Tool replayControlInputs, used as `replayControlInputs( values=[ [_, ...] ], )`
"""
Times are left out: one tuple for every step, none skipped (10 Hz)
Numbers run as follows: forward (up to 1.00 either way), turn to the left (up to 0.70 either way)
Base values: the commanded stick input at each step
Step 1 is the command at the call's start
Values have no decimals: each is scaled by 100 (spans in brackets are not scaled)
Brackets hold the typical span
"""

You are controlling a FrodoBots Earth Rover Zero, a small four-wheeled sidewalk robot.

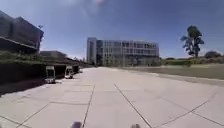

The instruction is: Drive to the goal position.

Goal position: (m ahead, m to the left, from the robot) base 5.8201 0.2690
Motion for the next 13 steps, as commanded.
replayControlInputs(
  values=[
    [70, 5],
    [70, 0],
    [70, 0],
    [70, 0],
    [70, 0],
    [70, 0],
    [70, 0],
    [70, 0],
    [70, 0],
    [70, 0],
    [70, 0],
    [70, 0],
    [70, 0]
  ],
)
